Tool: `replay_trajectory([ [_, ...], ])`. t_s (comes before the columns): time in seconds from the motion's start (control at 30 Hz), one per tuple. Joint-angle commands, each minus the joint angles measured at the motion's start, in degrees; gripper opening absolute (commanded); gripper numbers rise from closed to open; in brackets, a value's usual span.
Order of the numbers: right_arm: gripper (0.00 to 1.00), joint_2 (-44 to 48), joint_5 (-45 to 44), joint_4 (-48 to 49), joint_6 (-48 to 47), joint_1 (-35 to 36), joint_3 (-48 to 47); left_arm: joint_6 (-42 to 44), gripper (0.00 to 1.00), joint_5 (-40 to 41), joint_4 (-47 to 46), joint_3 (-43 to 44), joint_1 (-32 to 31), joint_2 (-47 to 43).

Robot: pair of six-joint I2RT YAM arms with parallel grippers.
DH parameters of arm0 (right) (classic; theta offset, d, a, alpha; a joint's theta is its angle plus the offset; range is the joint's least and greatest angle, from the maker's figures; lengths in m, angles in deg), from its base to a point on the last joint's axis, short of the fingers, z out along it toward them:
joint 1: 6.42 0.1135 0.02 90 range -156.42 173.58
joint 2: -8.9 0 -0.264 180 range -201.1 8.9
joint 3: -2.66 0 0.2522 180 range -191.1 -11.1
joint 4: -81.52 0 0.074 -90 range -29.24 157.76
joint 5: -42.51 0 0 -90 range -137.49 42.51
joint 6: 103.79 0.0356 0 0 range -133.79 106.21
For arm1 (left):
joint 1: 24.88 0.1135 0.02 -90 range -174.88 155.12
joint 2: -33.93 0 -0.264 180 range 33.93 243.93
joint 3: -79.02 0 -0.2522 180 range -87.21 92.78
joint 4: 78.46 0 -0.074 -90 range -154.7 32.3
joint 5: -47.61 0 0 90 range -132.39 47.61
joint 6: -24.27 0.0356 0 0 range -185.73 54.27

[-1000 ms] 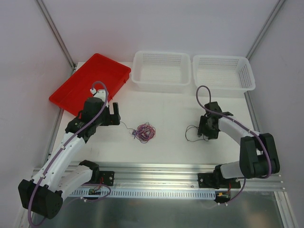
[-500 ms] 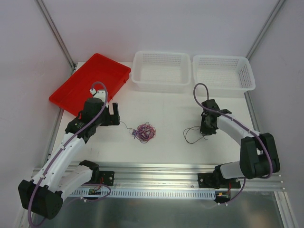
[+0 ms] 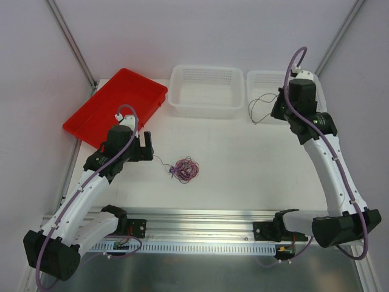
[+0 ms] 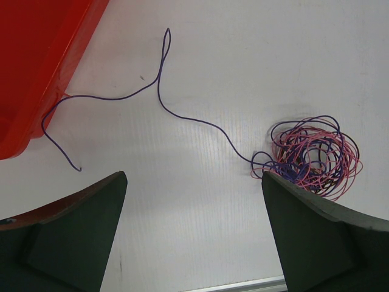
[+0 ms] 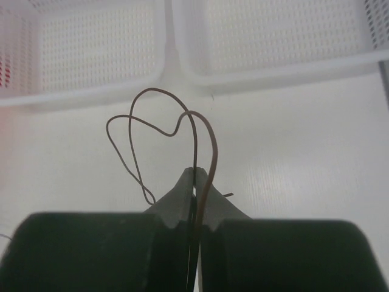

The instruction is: Untangle the cables

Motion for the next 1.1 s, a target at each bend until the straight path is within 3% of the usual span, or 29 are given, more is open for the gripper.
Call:
replay_trajectory([
  [0.0, 0.01, -1.9, -4.6, 2.6, -2.0, -2.1, -7.1, -0.1, 0.94, 0.9, -1.6, -0.2, 0.0, -0.1],
  [0.23, 0.01, -12.1, -5.9, 13.3, -0.8, -8.8, -13.2, -0.2, 0.94, 0.9, -1.6, -0.5, 0.0, 0.8],
  [0.5, 0.01, -30.3, -4.1, 22.8, -0.7, -14.5, -20.9, 0.0, 0.94, 0.6, -1.6, -0.6, 0.0, 2.8],
  [0.63, 0.01, -40.2, -1.6, 25.3, -1.1, -17.9, -29.2, 0.0, 0.94, 0.2, -1.7, -0.6, 0.0, 3.8],
  [0.73, 0.35, -47.7, 0.7, 23.2, -2.0, -18.7, -35.5, 0.0, 0.94, -0.5, -1.6, -0.5, 0.0, 5.2],
  [0.77, 0.57, -48.6, 1.2, 22.9, -1.9, -18.8, -37.9, 0.2, 0.94, -0.6, -1.6, -0.5, 0.0, 5.6],
  [0.87, 0.85, -48.8, 2.8, 24.2, -2.0, -18.8, -37.9, 0.3, 0.94, -1.4, -1.6, -0.1, 0.0, 6.9],
  [0.97, 0.97, -45.7, 4.6, 24.7, -3.4, -18.8, -36.1, 0.3, 0.94, -1.9, -1.5, 0.0, 0.0, 7.2],
  [1.07, 0.97, -40.6, 6.9, 25.0, -3.5, -18.5, -31.2, 0.1, 0.94, -2.3, -1.6, -0.1, 0.0, 6.6],
])
